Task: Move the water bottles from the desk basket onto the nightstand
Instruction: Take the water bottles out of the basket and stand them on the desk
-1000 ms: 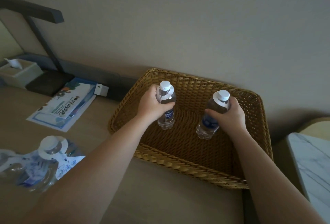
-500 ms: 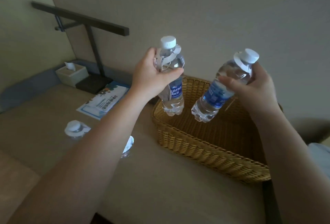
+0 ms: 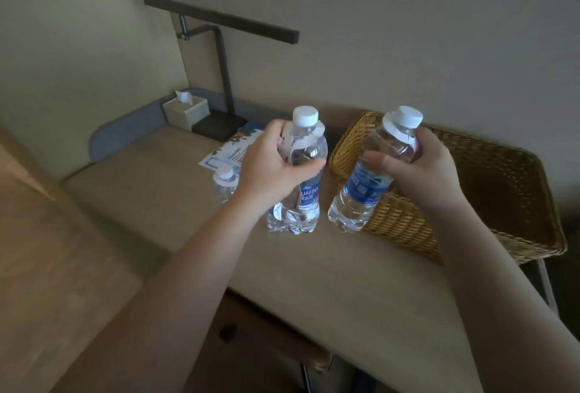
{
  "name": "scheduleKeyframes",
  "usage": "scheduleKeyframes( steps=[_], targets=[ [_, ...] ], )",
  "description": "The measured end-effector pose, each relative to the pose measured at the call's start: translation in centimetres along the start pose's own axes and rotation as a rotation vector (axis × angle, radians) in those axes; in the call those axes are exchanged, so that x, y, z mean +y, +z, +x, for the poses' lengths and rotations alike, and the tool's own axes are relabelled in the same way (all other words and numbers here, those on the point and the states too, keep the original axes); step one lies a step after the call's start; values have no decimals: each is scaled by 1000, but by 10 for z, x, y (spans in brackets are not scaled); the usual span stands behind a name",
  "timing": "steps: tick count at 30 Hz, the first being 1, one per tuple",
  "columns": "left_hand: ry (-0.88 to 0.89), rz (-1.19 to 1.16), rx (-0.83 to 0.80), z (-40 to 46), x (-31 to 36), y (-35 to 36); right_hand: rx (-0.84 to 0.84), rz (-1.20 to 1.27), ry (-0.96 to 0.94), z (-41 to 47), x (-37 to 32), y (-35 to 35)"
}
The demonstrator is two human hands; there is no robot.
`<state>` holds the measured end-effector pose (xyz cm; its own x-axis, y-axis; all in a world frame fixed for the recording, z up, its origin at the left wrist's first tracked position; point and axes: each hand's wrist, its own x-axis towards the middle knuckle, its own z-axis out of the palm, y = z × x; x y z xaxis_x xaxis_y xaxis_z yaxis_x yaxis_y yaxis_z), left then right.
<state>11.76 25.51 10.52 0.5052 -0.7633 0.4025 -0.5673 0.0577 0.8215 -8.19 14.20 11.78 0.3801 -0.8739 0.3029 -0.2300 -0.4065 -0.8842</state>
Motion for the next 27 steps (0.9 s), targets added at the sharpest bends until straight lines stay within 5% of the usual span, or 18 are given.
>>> scheduleKeyframes(
  steps=[12,27],
  targets=[
    [-160,23,-36,-59,-91,65,-15,-121,184,-46,100,59],
    [-230,108,-59,-51,-102,105,47,-307,173,-47,146,63]
  ],
)
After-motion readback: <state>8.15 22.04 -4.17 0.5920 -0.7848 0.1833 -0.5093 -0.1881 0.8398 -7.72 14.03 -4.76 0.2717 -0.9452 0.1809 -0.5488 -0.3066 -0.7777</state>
